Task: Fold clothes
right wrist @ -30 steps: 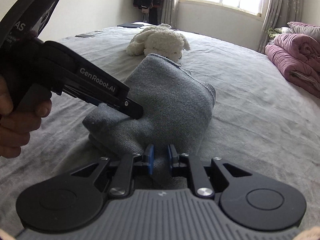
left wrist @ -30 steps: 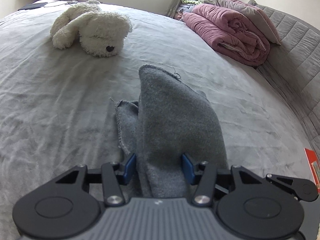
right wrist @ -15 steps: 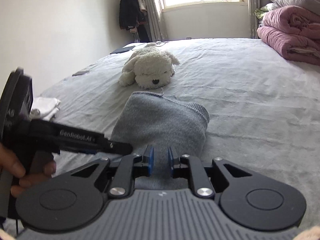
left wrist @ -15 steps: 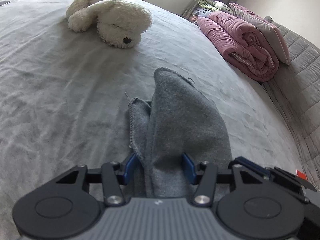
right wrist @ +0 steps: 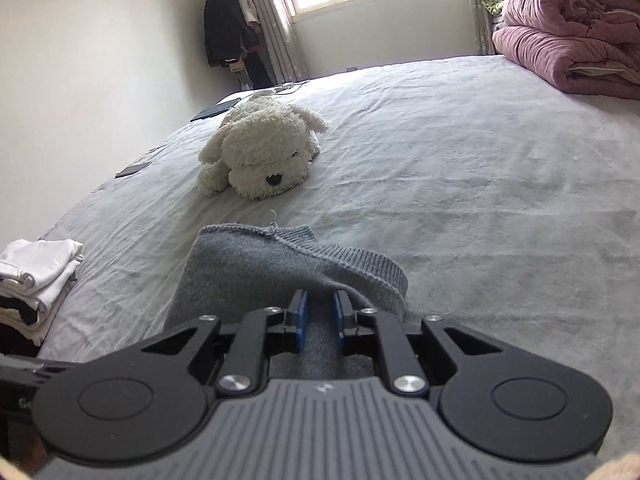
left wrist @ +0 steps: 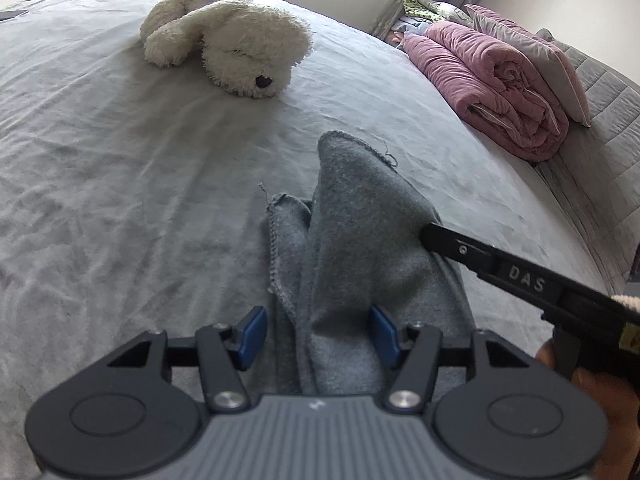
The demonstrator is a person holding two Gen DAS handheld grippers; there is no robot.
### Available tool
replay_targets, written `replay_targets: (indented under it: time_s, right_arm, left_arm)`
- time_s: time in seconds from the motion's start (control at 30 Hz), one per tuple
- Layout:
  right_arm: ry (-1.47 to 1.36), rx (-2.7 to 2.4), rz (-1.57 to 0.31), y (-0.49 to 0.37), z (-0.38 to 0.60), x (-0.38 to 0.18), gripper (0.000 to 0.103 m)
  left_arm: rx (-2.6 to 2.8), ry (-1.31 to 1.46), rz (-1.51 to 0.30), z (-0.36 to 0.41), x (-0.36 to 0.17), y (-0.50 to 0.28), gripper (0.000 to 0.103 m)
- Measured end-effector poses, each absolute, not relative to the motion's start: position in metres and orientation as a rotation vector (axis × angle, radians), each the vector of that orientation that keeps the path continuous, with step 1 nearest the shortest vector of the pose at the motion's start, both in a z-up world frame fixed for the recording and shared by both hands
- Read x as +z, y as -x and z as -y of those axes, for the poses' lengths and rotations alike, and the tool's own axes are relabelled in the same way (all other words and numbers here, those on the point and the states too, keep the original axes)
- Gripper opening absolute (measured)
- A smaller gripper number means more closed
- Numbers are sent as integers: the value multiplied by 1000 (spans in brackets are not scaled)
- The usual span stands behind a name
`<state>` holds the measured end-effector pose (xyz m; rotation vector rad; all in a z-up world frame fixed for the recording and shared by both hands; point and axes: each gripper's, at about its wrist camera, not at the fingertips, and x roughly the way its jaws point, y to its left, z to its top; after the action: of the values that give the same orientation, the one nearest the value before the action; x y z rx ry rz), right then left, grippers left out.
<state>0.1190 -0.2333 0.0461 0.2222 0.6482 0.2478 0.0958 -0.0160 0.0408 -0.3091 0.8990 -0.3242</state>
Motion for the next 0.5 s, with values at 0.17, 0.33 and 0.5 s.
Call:
replay_targets:
  time_s: [0.17, 0.33, 0.5]
  right_arm:
    - [-215, 190, -671, -135, 235, 39, 14]
    - [-238, 197, -633, -115, 240, 56, 26]
    - [-194, 293, -609, -84, 227, 69, 26]
  left_arm:
    - [-330, 317, -904, 14, 39, -98, 60]
    - [-337, 374, -908, 0, 47, -103, 60]
    - [-309, 421, -890, -8, 49, -111, 58]
